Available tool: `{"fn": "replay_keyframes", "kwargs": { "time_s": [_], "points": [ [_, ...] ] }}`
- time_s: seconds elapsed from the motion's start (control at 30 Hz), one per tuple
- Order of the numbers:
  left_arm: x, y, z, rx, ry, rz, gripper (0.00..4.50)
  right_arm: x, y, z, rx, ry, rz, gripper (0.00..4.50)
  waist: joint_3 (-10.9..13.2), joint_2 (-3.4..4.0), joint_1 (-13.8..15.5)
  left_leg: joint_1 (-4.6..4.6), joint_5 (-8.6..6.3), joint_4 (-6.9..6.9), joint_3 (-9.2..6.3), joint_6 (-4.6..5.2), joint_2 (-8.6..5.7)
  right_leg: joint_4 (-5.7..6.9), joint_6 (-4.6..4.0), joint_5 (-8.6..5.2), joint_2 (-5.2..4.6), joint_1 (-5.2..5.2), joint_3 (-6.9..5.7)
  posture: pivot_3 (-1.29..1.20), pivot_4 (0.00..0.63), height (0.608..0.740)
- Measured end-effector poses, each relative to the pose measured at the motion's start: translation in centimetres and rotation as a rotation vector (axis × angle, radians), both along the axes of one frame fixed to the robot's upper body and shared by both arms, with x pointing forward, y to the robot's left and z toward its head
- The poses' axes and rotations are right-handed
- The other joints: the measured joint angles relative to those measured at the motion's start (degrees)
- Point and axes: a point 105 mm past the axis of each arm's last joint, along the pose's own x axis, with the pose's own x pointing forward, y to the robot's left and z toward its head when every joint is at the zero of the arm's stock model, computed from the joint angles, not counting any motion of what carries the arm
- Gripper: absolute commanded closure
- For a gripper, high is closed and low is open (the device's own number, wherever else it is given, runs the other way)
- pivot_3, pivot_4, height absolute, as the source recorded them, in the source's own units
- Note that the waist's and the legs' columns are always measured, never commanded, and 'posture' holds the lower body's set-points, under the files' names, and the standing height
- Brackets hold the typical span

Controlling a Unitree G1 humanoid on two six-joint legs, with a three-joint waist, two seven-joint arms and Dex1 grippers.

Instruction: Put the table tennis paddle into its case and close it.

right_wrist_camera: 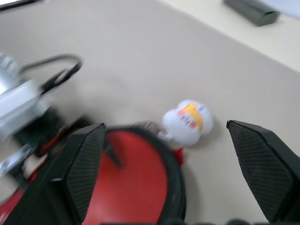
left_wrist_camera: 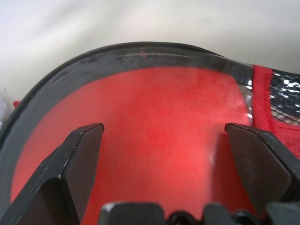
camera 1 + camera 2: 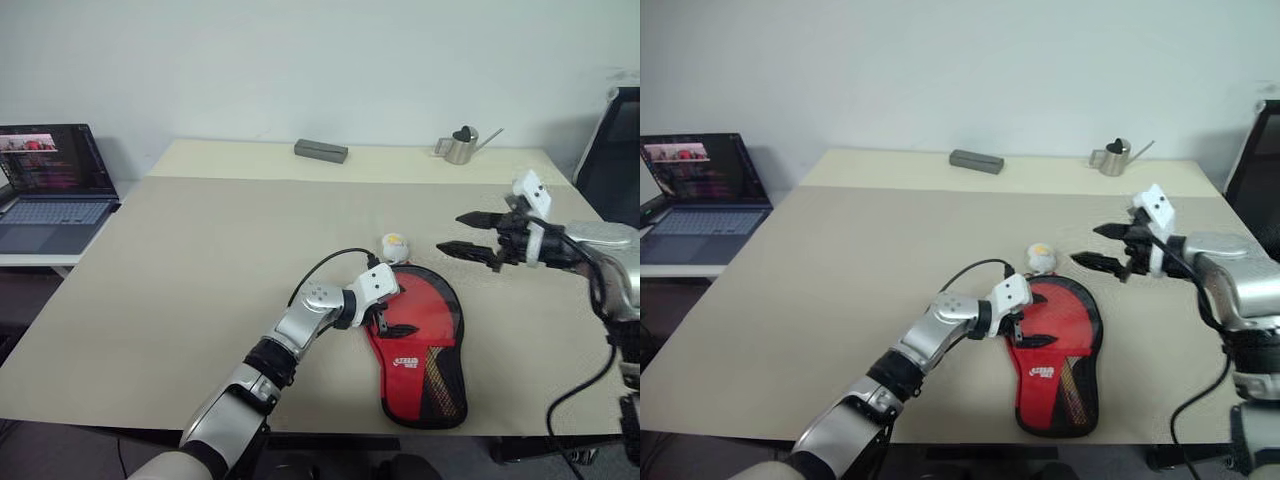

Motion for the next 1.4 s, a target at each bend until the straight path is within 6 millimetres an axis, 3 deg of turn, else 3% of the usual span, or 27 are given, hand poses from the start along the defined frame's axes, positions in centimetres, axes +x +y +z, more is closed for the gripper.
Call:
{"fn": "replay_keyframes", "kwargs": {
  "time_s": [0.27,0.4,0.67,0.93,1.1,1.2,1.4],
  "points": [
    [0.0,-0.6,0.0,-0.023,0.012,0.002,0.02,5.5,4.1,-0.6,0.105,0.108,-0.189,0.0,-0.1,0.16,-0.53,-0.02,0.04,-0.01,-0.02,0.04,-0.05,0.06,-0.41,0.24,0.1,-0.09,0.02,0.0,0.15,0.74],
    [0.0,-0.5,-0.1,-0.021,0.013,0.004,0.02,7.3,5.4,-3.1,0.015,0.186,-0.259,0.0,-0.22,0.18,-0.67,-0.01,0.05,-0.01,-0.05,0.06,-0.1,0.08,-0.43,0.25,0.12,-0.08,0.01,0.0,0.15,0.74],
    [0.1,-0.1,-0.1,-0.021,0.01,0.015,0.02,7.9,5.3,-9.0,-0.085,0.28,-0.329,0.0,-0.31,0.33,-1.3,0.08,0.06,-0.01,-0.01,0.07,-0.1,0.18,-0.45,0.26,0.16,-0.09,0.09,0.0,0.15,0.74],
    [0.1,0.1,-0.2,-0.023,0.007,0.027,0.02,8.3,8.2,-9.6,-0.045,0.265,-0.308,0.0,-0.32,0.35,-1.88,0.21,0.06,-0.01,-0.01,0.07,-0.11,0.22,-0.46,0.27,0.18,-0.04,0.14,0.0,0.15,0.74],
    [0.1,0.2,-0.2,-0.019,0.002,0.031,0.02,8.2,8.7,-10.4,-0.083,0.255,-0.307,0.0,-0.34,0.35,-1.98,0.23,0.06,-0.01,0.0,0.07,-0.12,0.25,-0.46,0.27,0.18,-0.04,0.15,0.0,0.15,0.74],
    [0.1,0.3,-0.3,-0.017,0.001,0.035,0.0,8.3,8.6,-10.7,-0.112,0.239,-0.315,0.58,-0.34,0.35,-2.22,0.29,0.06,-0.02,0.02,0.07,-0.13,0.41,-0.46,0.27,0.17,-0.04,0.18,0.0,0.15,0.74],
    [0.0,0.5,-0.3,-0.015,0.003,0.04,0.0,8.6,8.2,-10.6,-0.15,0.196,-0.333,2.64,-0.34,0.35,-2.39,0.43,0.06,-0.01,0.04,0.07,-0.16,0.71,-0.49,0.23,0.13,-0.05,0.22,0.0,0.15,0.74]
  ]
}}
